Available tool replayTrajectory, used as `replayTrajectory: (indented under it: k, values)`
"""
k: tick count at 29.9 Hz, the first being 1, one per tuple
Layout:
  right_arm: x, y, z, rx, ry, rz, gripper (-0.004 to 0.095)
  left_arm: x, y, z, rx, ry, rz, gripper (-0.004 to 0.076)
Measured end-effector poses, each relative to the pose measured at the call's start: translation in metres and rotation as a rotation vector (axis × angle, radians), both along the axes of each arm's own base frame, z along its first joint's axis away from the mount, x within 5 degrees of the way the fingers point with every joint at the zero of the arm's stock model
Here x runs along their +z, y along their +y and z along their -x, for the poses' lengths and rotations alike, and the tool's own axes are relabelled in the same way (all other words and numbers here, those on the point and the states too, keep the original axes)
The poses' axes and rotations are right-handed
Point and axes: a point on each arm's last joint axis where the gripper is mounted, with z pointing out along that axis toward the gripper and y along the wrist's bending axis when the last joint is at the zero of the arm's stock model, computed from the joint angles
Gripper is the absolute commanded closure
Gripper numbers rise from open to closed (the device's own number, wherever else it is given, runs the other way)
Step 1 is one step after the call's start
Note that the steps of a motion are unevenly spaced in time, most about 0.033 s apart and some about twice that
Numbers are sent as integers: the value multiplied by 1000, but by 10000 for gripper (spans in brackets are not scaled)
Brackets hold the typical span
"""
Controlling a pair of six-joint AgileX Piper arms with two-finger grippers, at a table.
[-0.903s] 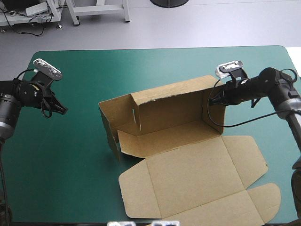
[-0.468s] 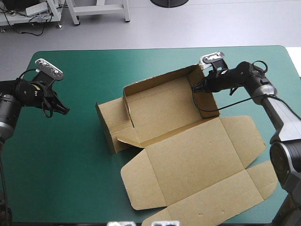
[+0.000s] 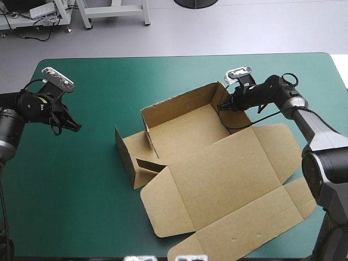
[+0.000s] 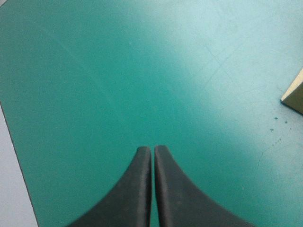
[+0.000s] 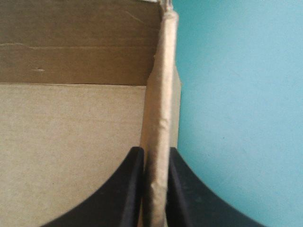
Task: Fold the box
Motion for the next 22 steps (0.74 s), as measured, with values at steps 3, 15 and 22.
replayTrajectory:
  k: [3,15,22]
  values:
    - [4,0,-1,20,-7,12,619,0,0,0,-2,0,0,707]
    - [59,5,-8,84,-70,-7,602,0,-1,0,-19,-2,-3,707]
    - [105,6,-1,150,-69,12,602,0,-1,-1,-21,-7,-6,707]
